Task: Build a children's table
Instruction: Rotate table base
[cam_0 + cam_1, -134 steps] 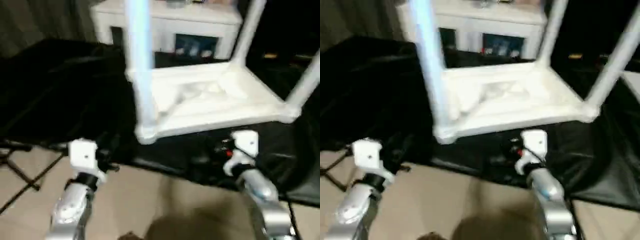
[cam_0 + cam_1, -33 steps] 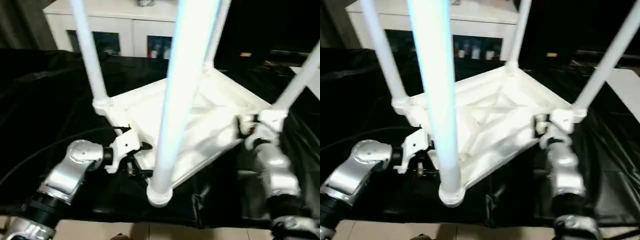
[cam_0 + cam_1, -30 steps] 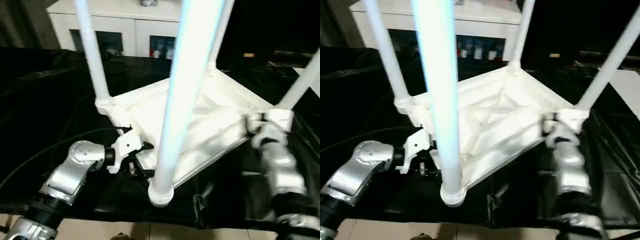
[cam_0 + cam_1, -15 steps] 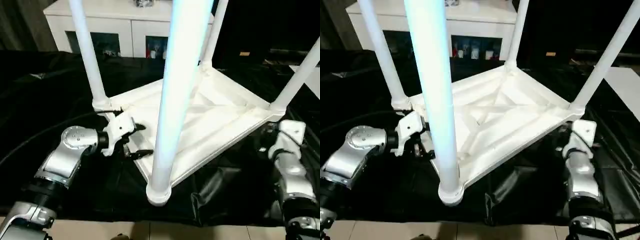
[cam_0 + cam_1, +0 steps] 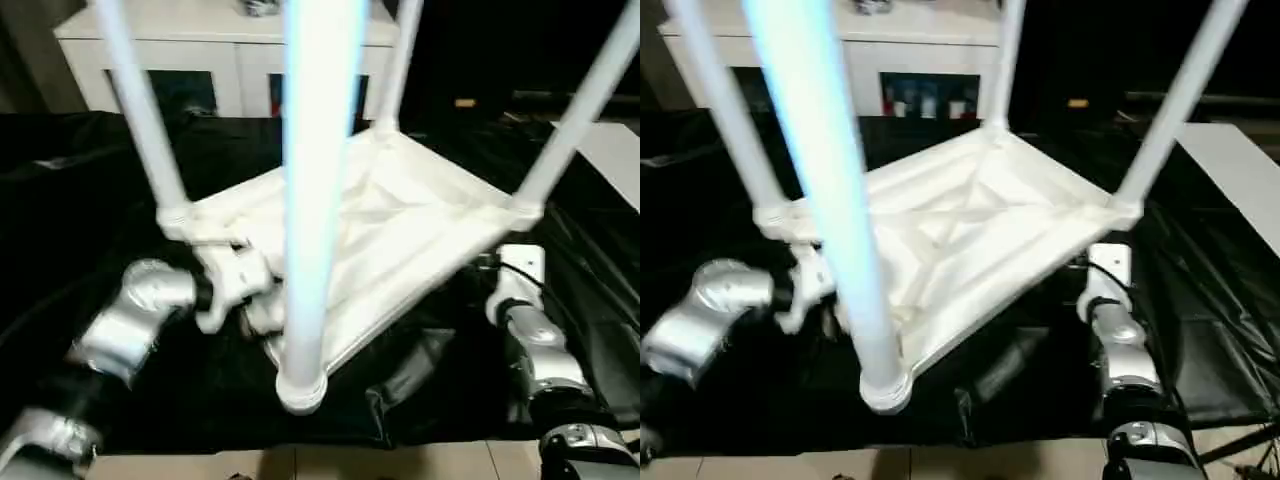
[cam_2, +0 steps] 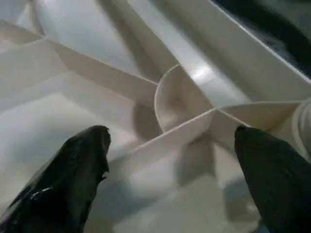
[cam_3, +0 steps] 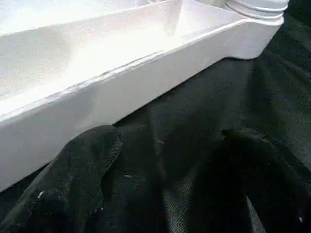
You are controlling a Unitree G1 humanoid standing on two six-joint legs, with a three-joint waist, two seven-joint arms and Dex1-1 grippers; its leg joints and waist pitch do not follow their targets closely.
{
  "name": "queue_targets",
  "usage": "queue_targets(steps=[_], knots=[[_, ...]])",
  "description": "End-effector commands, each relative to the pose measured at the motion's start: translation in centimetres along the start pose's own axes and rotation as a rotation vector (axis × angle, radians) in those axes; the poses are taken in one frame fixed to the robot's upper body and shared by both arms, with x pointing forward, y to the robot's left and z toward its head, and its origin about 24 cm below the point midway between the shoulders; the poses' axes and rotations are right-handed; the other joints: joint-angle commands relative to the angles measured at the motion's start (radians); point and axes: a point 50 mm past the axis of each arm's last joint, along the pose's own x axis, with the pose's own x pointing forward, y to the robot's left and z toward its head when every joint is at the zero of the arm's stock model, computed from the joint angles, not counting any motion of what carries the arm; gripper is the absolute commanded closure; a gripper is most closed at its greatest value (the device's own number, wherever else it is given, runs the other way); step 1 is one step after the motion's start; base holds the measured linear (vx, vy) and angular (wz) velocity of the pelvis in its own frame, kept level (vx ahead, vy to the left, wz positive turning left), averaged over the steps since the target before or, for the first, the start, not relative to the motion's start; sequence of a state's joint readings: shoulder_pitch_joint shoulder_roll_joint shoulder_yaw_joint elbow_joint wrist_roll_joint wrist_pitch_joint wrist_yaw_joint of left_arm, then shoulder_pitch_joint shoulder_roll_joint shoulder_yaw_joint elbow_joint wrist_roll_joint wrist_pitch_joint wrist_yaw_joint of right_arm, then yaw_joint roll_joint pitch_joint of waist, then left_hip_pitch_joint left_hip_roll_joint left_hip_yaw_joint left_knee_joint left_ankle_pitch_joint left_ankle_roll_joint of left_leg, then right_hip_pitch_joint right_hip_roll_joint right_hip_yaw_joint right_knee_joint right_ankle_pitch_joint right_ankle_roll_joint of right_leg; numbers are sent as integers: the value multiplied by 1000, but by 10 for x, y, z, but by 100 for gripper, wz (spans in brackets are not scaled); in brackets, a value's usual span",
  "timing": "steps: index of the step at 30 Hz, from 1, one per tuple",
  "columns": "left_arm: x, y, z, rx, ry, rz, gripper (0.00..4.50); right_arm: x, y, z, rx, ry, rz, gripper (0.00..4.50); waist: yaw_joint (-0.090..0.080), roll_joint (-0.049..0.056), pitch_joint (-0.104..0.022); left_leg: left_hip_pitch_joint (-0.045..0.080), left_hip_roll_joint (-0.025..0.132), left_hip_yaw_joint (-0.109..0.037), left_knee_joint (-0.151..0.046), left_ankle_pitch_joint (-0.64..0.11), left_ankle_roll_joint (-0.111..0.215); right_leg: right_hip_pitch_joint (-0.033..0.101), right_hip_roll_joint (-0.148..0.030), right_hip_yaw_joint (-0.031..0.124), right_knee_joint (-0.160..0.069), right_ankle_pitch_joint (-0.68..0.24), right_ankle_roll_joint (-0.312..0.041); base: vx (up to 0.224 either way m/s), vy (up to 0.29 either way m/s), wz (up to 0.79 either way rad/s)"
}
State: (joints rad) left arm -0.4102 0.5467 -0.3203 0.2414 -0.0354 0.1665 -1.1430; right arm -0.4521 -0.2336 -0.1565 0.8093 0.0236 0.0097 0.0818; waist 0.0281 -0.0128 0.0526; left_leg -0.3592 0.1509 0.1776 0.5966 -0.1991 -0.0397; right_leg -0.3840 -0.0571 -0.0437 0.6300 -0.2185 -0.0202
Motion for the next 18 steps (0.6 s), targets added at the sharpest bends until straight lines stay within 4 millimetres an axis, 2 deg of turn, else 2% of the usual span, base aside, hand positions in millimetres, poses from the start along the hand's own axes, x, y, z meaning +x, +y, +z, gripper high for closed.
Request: queue_targets(steps=[1, 3, 7, 8, 10, 15, 18], knots=[[18, -22, -2, -37, -3, -126, 3, 5, 38, 21, -46, -77, 175, 28, 13, -1, -54, -1, 78, -28, -74, -156, 43, 48, -101, 54, -74, -81, -267, 0, 0, 0], [23, -30, 6, -34, -37, -148, 3, 5, 50, 26, -64, -95, 224, 28, 12, -1, -52, 4, 78, -25, -73, -168, 41, 42, -98, 54, -78, -112, -265, 0, 0, 0], [28, -34, 16, -31, -74, -146, 3, 5, 63, 34, -80, -123, 299, 28, 13, 1, -49, 5, 80, -26, -77, -194, 33, 39, -96, 56, -80, -145, -256, 0, 0, 0], [30, -36, 19, -30, -82, -143, 3, 5, 68, 36, -91, -126, 330, 28, 11, -3, -50, 5, 80, -27, -78, -193, 30, 40, -96, 56, -78, -145, -254, 0, 0, 0], [35, -36, 24, -19, -99, -115, 3, 4, 78, 39, -122, -139, 382, 28, 12, -4, -53, 4, 80, -25, -76, -170, 33, 41, -96, 56, -76, -111, -258, 0, 0, 0], [45, -34, 34, -20, -128, -69, 3, 2, 92, 45, -153, -170, 457, 28, 22, -5, -60, 1, 79, -21, -67, -91, 70, 44, -96, 56, -66, 9, -271, 0, 0, 0], [54, -34, 44, -8, -160, -56, 3, 0, 94, 46, -168, -180, 480, 28, 26, -3, -58, 2, 79, -20, -67, -88, 77, 42, -93, 54, -65, 24, -271, 0, 0, 0]])
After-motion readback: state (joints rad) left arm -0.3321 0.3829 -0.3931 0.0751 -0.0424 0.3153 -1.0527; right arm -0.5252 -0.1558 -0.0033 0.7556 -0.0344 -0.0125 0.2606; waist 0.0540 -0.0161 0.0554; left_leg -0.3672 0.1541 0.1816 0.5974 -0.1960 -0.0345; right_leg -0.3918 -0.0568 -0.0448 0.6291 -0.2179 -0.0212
